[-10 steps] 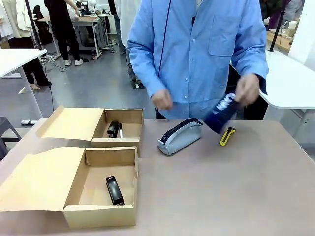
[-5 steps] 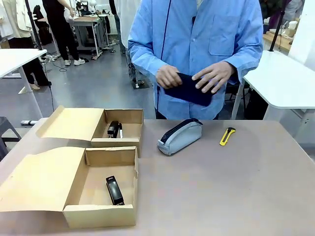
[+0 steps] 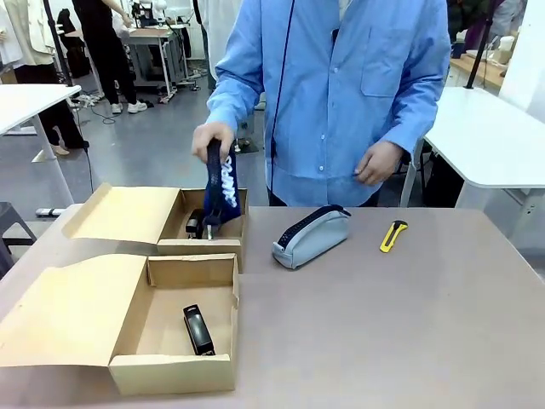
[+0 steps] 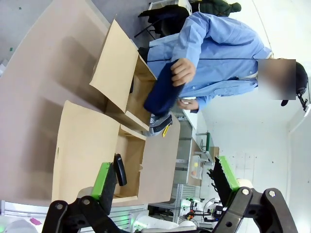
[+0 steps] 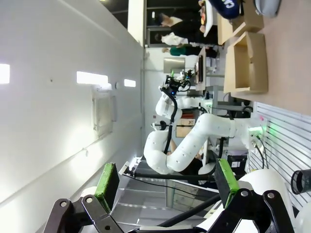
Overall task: Place items inside the box.
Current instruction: Pick up a Pencil pouch or Stapler and place it inside the Mailer Box closest to the robot.
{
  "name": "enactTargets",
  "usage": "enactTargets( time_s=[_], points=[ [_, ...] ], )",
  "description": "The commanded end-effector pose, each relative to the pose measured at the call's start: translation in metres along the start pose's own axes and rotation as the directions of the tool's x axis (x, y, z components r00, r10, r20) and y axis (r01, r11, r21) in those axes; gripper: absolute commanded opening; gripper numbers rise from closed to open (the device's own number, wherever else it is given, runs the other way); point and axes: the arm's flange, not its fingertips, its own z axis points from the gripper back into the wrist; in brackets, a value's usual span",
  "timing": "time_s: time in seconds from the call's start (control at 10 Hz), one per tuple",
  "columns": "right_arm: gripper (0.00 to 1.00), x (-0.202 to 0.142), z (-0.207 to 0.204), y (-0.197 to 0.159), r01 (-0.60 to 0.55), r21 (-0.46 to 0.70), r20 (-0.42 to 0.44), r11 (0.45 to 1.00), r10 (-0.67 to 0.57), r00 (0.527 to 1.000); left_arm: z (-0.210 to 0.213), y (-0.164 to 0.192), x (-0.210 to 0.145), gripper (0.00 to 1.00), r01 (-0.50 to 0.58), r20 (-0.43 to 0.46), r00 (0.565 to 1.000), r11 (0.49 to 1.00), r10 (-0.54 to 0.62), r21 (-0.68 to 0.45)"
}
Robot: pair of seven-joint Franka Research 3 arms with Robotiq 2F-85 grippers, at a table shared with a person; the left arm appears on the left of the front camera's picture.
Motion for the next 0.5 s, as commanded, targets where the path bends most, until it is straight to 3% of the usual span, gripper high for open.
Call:
enactTargets(
  time_s=[0.0, 0.3, 0.4],
  points=[
    [1.0, -0.011, 0.004, 0.005, 0.001, 0.007, 0.001, 1.0, -0.001, 1.0, 0.0, 0.0, -0.002, 1.0, 0.013, 0.004, 1.0, 1.0, -0.013, -0.017],
    [1.0, -0.001, 0.0, 0.001, -0.008, 0.0, 0.002, 1.0, 0.008, 1.0, 0.0, 0.0, -0.002, 1.0, 0.013, 0.004, 1.0, 1.0, -0.013, -0.017],
    [1.0, 0.018, -0.045, 0.005, -0.155, -0.221, -0.178, 0.963, 0.117, 0.977, 0.0, 0.0, -0.002, 1.0, 0.013, 0.004, 1.0, 1.0, -0.013, -0.017]
  ],
)
